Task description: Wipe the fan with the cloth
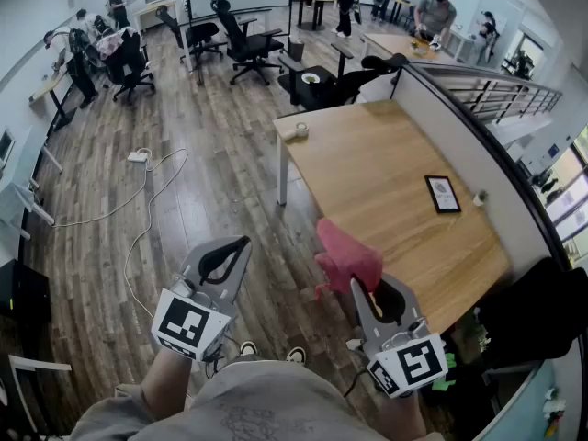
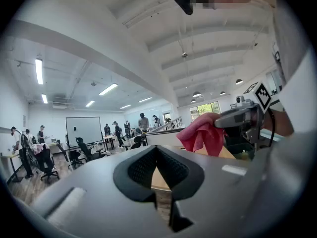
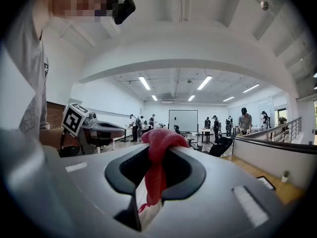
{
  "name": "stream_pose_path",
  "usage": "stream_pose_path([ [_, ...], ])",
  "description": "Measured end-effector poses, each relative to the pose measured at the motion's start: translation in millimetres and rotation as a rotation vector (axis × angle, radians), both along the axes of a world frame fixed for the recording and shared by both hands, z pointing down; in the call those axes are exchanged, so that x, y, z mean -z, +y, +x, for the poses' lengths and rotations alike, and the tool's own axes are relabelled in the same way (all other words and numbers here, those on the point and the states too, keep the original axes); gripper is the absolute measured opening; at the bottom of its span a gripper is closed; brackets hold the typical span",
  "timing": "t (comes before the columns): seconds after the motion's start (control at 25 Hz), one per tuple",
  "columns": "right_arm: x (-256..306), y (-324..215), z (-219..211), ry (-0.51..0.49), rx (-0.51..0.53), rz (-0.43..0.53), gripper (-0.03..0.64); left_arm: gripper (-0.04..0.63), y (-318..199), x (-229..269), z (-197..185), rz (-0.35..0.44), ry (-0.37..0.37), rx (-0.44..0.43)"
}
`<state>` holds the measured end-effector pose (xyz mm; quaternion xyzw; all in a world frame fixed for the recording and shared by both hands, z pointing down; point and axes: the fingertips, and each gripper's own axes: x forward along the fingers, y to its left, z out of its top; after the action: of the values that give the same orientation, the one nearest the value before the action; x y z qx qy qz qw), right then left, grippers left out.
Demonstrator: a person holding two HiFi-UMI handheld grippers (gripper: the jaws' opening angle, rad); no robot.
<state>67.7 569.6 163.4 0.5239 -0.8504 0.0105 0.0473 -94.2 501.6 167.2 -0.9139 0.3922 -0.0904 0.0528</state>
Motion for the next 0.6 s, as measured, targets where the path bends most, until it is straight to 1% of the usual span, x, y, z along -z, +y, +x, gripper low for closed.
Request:
stream_pose_path([
  [0.08,-4.1,1.0,8.1,-0.021,0.0,0.001,0.077,0.002,2.0,-3.1,6.8,0.032,-0.013,-0.007],
  [0.2,-9.9,0.5,19.1,-0.028,0.0,-0.005,0.077,0.002,4.3,-7.5,16.1,0.025,-0.008,0.003],
  [0.36,-13.7,-4.4,30.2,-0.016,0.003,-0.018,0.077,0.002,0.4,-8.8,25.6,0.046,-0.018,0.003],
  [0.44,-17.3,-4.8,35.0,-0.014,0.007,-0.027,0.077,0.002,0.9,-12.1,28.5,0.032,-0.014,0.015],
  [0.52,-22.8,-4.9,39.3,-0.013,0.009,-0.034,0.077,0.002,2.8,-17.0,30.2,-0.004,0.003,0.04],
  [0.6,-27.0,-8.0,42.1,-0.021,0.013,-0.04,0.077,0.002,2.0,-18.3,32.2,-0.009,0.008,0.049],
])
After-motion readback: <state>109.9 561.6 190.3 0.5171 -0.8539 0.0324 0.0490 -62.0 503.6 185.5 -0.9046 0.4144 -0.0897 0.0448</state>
